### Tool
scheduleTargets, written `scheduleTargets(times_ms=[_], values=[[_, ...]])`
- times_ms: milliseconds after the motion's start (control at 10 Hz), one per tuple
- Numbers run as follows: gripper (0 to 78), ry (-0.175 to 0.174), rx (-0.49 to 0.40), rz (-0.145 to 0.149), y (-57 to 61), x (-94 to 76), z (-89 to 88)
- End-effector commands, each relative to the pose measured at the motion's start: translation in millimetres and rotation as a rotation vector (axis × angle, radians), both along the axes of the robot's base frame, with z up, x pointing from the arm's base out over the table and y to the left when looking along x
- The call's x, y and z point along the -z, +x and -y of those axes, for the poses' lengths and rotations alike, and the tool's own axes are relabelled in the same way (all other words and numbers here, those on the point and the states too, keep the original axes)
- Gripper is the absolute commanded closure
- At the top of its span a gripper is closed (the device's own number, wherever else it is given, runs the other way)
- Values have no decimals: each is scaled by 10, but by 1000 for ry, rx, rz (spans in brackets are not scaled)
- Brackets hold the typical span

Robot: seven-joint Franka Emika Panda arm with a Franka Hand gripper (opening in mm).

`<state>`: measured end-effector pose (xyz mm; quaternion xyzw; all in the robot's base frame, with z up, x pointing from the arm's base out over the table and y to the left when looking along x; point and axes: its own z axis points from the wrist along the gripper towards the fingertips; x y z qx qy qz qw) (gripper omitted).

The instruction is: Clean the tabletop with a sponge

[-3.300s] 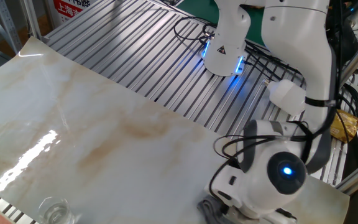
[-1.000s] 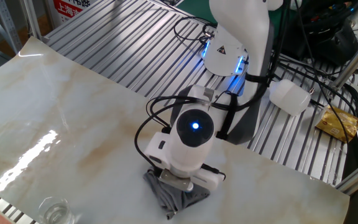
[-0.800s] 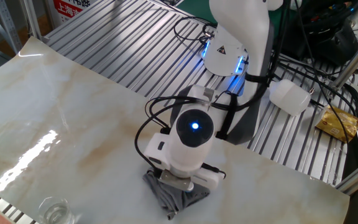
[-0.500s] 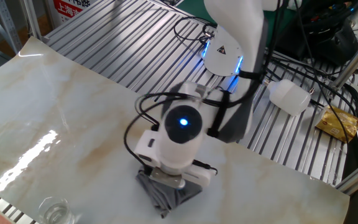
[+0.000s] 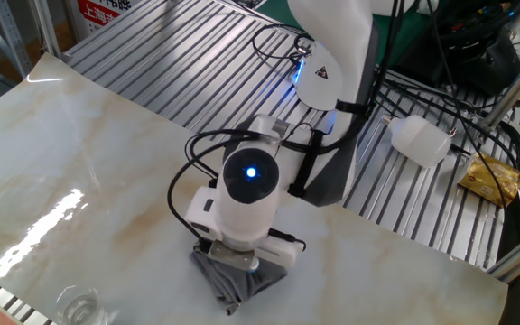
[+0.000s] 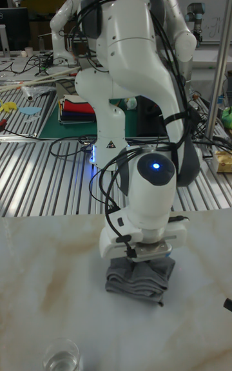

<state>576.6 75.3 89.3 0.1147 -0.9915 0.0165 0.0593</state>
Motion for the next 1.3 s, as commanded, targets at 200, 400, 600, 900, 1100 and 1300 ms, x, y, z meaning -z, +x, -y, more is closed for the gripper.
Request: scheduleTargets(times_ms=[200, 400, 600, 900, 1100, 1300], values=[[763, 90, 30, 25, 23, 13, 137], [763, 100, 30, 34, 0, 30, 231], [763, 87, 41, 38, -16, -34, 258], [763, 37, 46, 43, -51, -179, 291], [763, -2, 52, 55, -72, -236, 319], [763, -4, 55, 64, -85, -218, 368]])
